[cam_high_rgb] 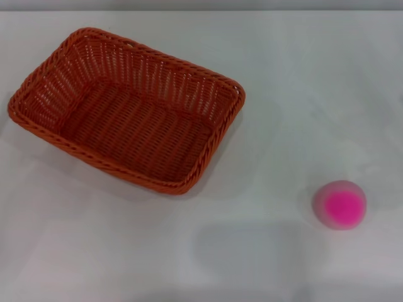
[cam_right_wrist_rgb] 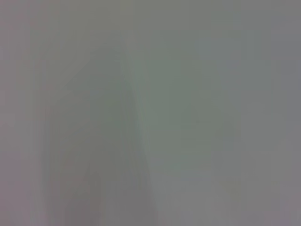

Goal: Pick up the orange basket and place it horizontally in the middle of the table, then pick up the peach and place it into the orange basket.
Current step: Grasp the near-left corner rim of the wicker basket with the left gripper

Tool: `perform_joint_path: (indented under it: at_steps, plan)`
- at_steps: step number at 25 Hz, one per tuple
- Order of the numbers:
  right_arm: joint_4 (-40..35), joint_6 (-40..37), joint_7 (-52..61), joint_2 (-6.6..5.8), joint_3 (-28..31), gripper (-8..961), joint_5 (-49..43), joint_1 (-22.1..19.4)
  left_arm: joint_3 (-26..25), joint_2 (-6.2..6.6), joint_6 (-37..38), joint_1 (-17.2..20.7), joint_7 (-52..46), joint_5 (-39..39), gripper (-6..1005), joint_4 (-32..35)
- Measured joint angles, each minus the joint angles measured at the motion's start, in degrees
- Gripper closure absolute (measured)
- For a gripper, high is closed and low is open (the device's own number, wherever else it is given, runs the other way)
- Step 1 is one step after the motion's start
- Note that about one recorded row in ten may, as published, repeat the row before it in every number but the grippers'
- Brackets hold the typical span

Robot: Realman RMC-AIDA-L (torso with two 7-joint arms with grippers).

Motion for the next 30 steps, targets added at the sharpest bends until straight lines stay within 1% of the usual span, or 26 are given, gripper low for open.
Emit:
perform_joint_path:
  at_steps: [2, 4, 6, 11, 13, 15, 16, 17, 19, 20, 21, 23, 26, 27, 29, 30]
  plan:
    - [0.0, -0.4, -0.1, 0.03, -0.1, 97, 0.0, 0.2, 0.1, -0.06, 0.2, 0.2, -3.9, 1.5, 228, -2.2]
    - [0.0, -0.9, -0.1, 0.02, -0.2, 97, 0.0, 0.5, 0.1, -0.02, 1.1, 0.3, -10.5, 4.8, 228, -6.7]
    - [0.0, -1.0, -0.1, -0.08, -0.3, 97, -0.1, 1.0, 0.1, -0.03, 2.9, 0.3, -17.7, 9.7, 229, -13.0]
    - [-0.4, -1.1, -0.6, -0.06, -0.4, 97, -0.1, 2.1, 0.1, 0.09, 6.5, -0.9, -41.9, 23.9, 228, -29.3]
    - [-0.6, -1.1, -0.8, -0.04, -0.4, 97, -0.1, 2.4, 0.1, 0.43, 7.0, -1.9, -50.2, 29.0, 227, -34.8]
    - [-0.6, -1.2, -0.9, -0.11, -0.4, 97, -0.1, 2.6, 0.1, 1.41, 6.7, -3.3, -59.8, 35.3, 227, -40.1]
    - [-0.6, -1.3, -1.0, -0.16, -0.3, 98, -0.1, 2.7, 0.2, 2.16, 6.2, -4.4, -64.5, 39.0, 227, -42.0]
    - [-0.6, -1.4, -1.1, -0.21, -0.3, 98, -0.1, 2.8, 0.2, 2.87, 5.6, -5.4, -68.2, 41.9, 227, -43.0]
    - [-0.6, -1.4, -1.4, -0.29, -0.1, 98, 0.0, 2.8, 0.3, 5.49, 2.8, -9.4, -78.4, 51.2, 228, -44.2]
    - [-0.6, -1.4, -1.5, -0.31, 0.0, 98, 0.0, 2.8, 0.3, 6.53, 1.0, -11.2, -81.4, 55.1, 228, -43.9]
    - [-0.6, -1.4, -1.6, -0.32, 0.0, 98, 0.1, 2.9, 0.3, 7.74, -1.1, -13.8, -84.6, 59.9, 228, -43.3]
    - [-0.6, -1.6, -2.0, -0.36, 0.0, 98, 0.1, 3.1, 0.3, 8.99, -4.6, -18.1, -87.6, 67.9, 228, -41.6]
    - [-0.6, -2.3, -2.3, -0.26, 0.0, 98, 0.2, 3.8, 0.4, 10.13, -8.2, -23.7, -89.8, 78.5, 229, -38.1]
    - [-0.6, -2.4, -2.4, -0.15, 0.0, 98, 0.2, 4.1, 0.5, 10.31, -8.8, -25.3, -90.1, 81.3, 229, -37.1]
    - [-0.6, -2.5, -2.4, -0.07, 0.0, 98, 0.2, 4.4, 1.2, 10.33, -9.4, -27.5, -90.1, 85.3, 229, -35.9]
    - [-0.6, -2.5, -2.4, -0.04, 0.0, 98, 0.2, 4.4, 2.0, 10.12, -9.3, -28.0, -90.1, 86.8, 229, -35.5]
